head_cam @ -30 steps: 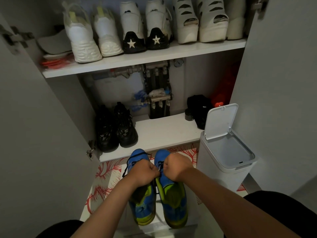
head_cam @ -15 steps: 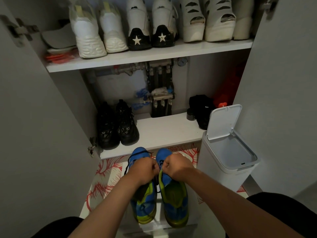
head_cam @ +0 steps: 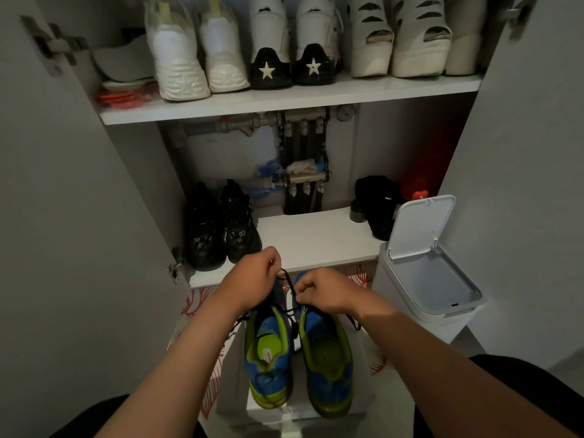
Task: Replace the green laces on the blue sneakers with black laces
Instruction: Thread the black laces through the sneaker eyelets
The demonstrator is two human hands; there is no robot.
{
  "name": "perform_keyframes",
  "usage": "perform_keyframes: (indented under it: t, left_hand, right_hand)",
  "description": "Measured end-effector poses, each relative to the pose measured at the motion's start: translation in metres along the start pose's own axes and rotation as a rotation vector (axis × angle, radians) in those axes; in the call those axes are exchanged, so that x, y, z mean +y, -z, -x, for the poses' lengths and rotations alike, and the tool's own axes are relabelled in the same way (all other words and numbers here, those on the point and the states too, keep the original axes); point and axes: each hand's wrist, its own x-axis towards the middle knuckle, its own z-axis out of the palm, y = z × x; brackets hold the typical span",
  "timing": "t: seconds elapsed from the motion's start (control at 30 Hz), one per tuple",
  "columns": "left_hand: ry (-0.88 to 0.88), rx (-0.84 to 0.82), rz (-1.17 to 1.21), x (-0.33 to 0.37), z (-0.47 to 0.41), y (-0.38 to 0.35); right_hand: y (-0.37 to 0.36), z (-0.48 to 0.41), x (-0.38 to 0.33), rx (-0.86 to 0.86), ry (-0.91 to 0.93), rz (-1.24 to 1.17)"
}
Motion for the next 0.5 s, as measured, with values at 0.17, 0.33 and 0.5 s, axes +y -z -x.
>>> perform_keyframes:
  t: [0.17,0.33,0.5]
  left_hand:
    - [0.079,0.032,0.295,0.001,0.000,0.005]
    - [0.217,0.008,0.380,0.001,0.000,-0.002]
    - [0.178,-0.206,0.449,0.011,0.006,-0.010]
  right_hand:
    - [0.005,-0.007,-0.016,0.057,0.011,-0.044]
    - [0.020,-0.011,-0.040,0.181,0.122,-0.284]
    - [0.035,-0.012,-0.059,0.236,0.157,-0.473]
